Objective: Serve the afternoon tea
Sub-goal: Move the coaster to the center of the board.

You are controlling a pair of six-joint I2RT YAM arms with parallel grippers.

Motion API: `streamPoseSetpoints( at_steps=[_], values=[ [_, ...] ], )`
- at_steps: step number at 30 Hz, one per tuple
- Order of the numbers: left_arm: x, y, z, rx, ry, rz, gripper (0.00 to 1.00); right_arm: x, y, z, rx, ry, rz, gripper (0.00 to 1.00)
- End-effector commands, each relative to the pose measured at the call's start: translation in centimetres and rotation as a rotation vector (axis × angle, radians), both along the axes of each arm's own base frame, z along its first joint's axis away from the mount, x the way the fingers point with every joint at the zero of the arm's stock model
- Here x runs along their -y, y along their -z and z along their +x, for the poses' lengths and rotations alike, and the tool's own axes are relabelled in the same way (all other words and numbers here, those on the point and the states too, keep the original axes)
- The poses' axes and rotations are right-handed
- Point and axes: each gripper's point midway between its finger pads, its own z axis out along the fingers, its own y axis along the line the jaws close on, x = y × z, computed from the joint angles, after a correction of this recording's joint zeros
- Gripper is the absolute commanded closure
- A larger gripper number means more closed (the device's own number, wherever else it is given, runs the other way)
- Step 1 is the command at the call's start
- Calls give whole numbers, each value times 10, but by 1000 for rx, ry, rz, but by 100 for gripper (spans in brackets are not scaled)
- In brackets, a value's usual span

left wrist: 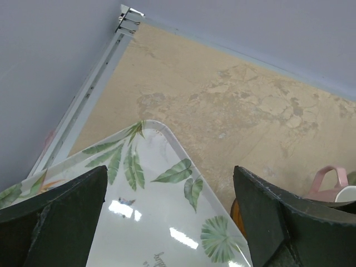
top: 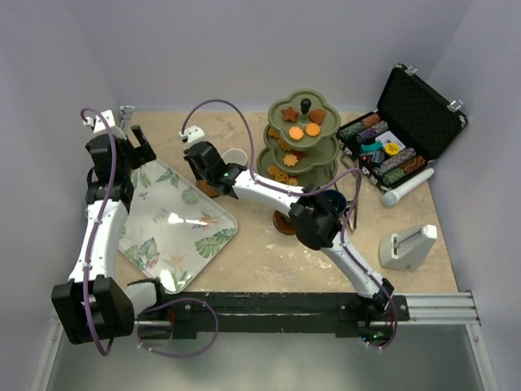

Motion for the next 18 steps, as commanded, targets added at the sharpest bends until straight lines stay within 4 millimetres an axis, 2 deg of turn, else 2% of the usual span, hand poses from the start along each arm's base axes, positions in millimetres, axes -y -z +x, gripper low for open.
streamPoseSetpoints(
  at_steps=[1, 5, 9, 15, 18],
  values=[
    [6, -25, 7, 77, 33, -17, 1, 1, 15, 2, 0, -9, -61, 77],
    [8, -25, 7, 79, 43, -21, 1, 10, 36, 4, -10, 22, -122, 78],
    [8, -26, 7, 83, 46, -23, 1, 18, 56, -3, -20, 40, -188, 80],
    [9, -24, 8, 83, 53, -25, 2, 25, 67, -10, -37, 33, -204, 80],
    [9, -24, 8, 83, 50, -24, 2, 25, 79, -16, -60, 11, -232, 80]
  ],
)
